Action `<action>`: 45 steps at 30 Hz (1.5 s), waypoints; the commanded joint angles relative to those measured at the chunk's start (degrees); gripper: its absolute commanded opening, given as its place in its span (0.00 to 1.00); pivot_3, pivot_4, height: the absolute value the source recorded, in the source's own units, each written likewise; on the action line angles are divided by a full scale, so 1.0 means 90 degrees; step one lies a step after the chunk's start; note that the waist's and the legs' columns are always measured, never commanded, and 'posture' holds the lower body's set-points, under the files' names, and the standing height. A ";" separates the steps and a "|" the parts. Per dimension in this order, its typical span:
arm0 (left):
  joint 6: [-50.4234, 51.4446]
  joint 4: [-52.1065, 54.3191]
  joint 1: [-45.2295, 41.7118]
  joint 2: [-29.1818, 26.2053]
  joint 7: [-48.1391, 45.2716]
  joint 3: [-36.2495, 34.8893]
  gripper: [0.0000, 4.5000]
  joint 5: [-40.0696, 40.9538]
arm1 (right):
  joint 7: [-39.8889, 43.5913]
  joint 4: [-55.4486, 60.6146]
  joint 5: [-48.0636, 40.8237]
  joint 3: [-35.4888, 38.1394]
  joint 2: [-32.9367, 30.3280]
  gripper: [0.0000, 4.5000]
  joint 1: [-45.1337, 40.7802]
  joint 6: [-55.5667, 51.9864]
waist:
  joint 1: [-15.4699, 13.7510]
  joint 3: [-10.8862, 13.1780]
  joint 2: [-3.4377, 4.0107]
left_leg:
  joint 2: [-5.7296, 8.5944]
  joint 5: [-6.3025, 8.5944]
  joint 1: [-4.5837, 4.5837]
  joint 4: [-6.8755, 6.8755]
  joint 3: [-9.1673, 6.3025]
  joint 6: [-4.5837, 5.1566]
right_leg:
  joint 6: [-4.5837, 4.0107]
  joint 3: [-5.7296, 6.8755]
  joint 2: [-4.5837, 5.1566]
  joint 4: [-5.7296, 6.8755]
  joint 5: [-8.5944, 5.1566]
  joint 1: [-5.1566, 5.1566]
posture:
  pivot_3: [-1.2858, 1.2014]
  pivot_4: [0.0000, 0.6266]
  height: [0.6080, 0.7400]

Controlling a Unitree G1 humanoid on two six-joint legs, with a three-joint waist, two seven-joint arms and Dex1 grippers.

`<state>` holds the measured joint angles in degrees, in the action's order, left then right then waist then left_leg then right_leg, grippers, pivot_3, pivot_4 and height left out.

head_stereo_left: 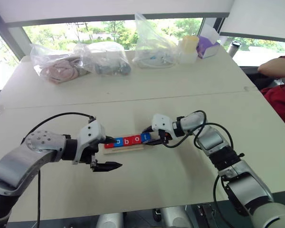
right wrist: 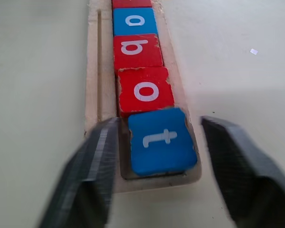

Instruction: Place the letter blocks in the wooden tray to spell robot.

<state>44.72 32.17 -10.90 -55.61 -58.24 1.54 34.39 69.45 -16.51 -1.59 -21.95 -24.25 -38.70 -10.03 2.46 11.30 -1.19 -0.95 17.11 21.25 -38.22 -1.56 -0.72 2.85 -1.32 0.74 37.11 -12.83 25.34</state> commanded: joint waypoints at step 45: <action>0.0123 -0.0098 -0.0262 -0.0047 0.0165 -0.0112 1.00 0.0063 | -0.1473 -0.1030 0.0320 0.0728 0.0096 0.99 -0.0328 0.1125 | -0.0005 0.0000 0.0000 | 0.0001 -0.0001 0.0001 0.0000 0.0000 -0.0001 | -0.0001 0.0000 0.0002 -0.0001 0.0001 0.0000 | 0.52 0.24 1.00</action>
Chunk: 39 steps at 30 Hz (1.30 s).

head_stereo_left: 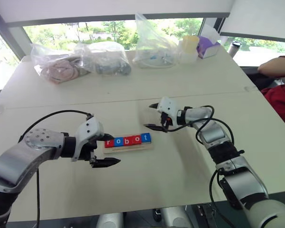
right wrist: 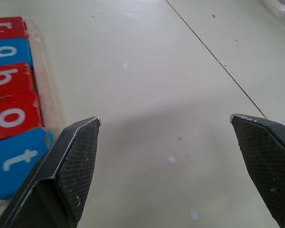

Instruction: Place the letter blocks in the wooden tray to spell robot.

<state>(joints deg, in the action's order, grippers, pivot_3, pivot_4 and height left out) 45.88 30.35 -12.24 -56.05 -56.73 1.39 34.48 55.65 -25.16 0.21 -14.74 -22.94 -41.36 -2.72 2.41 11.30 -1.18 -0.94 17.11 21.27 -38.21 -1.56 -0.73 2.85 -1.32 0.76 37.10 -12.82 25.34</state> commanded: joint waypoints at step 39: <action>-0.0328 -0.0341 0.0992 -0.0183 -0.0203 -0.1091 1.00 -0.0023 | 0.0050 0.3358 -0.1523 0.1171 -0.0723 0.99 0.1238 -0.2857 | -0.0009 0.0000 0.0001 | -0.0004 0.0000 0.0005 0.0001 -0.0007 0.0000 | 0.0000 0.0000 0.0002 0.0000 -0.0001 0.0002 | 0.52 0.24 1.00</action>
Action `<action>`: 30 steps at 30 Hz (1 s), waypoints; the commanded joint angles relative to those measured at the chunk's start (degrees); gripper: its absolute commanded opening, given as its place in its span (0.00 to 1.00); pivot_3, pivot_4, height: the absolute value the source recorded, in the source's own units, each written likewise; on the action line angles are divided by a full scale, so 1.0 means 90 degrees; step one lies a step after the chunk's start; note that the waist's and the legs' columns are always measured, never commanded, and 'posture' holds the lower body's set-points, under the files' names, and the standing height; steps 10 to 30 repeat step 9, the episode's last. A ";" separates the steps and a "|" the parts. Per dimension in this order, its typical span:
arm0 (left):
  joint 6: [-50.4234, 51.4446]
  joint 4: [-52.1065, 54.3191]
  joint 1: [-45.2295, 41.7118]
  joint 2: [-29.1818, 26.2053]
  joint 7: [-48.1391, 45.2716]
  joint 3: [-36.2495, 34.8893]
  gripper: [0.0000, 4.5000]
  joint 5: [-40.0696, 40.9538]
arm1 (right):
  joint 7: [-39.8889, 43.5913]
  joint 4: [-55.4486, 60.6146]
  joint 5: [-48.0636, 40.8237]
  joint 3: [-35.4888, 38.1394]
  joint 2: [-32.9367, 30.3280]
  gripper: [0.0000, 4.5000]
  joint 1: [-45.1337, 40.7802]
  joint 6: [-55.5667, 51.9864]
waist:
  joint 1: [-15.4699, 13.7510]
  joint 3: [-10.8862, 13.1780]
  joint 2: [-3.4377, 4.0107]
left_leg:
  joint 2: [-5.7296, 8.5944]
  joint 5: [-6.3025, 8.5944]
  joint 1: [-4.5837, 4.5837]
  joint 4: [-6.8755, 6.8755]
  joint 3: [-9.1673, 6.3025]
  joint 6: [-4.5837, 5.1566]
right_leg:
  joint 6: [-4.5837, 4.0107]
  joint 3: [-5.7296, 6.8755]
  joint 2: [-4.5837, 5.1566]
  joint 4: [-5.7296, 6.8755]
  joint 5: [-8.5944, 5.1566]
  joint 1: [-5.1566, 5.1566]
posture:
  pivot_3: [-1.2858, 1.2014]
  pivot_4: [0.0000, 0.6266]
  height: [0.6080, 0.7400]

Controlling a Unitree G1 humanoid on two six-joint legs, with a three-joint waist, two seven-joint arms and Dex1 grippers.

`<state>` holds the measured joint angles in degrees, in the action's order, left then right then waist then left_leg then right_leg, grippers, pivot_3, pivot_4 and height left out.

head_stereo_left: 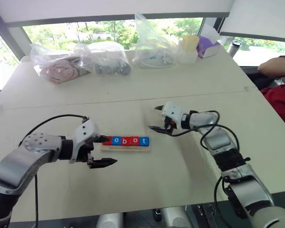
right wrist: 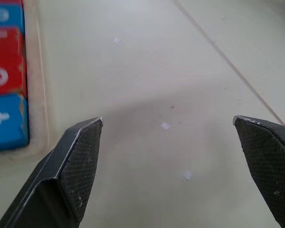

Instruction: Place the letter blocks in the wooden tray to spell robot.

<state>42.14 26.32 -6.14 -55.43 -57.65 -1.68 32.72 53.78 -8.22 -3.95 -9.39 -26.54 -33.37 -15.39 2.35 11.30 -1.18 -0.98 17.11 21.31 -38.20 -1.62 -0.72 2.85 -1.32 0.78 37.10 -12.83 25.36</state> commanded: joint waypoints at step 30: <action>0.0229 0.0010 0.2288 -0.0195 -0.0158 -0.2955 1.00 0.0321 | 0.0313 0.4532 -0.3178 0.2057 -0.1931 0.99 0.2660 -0.4398 | -0.0021 -0.0001 0.0001 | -0.0001 0.0001 -0.0013 0.0005 -0.0001 0.0001 | 0.0001 0.0001 0.0004 -0.0008 -0.0033 -0.0008 | 0.52 0.24 1.00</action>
